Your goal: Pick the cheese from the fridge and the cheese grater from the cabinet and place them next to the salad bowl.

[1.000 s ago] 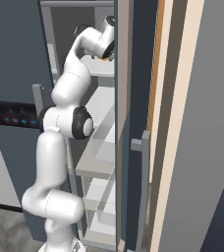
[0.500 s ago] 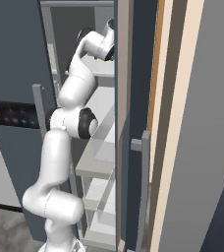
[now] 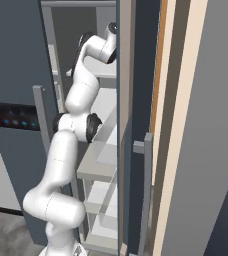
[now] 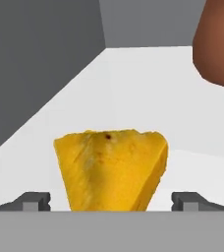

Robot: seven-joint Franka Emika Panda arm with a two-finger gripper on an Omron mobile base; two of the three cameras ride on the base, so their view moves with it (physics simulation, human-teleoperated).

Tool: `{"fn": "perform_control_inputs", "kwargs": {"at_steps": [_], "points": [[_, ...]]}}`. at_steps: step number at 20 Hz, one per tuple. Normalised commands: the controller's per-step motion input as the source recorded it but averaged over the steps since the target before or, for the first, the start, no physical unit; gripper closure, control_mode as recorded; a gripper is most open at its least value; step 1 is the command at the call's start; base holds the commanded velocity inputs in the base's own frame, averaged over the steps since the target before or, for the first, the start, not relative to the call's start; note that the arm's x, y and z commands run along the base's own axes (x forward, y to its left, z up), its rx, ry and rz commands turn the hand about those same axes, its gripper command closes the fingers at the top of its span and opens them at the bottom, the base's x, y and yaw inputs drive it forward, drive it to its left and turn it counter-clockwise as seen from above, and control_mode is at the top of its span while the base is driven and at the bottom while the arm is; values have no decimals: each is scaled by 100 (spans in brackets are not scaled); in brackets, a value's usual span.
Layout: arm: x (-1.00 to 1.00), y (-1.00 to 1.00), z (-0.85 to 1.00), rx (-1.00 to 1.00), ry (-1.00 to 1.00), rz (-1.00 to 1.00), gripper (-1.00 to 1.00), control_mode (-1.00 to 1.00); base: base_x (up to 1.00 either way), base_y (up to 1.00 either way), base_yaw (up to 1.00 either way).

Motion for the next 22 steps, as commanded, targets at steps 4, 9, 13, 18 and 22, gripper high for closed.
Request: {"fn": "perform_control_inputs", "kwargs": {"at_steps": [4,9,13,18,22], "points": [[17,1,-6,0,0,0,-100,-100,0,0,0],[1,0,-20,0,2,0,100,-100,0,0,0],[12,0,-9,0,0,0,100,-100,0,0,0],[6,0,-7,0,0,0,100,-100,0,0,0],[-15,-2,-4,0,0,0,100,-100,0,0,0]]}}
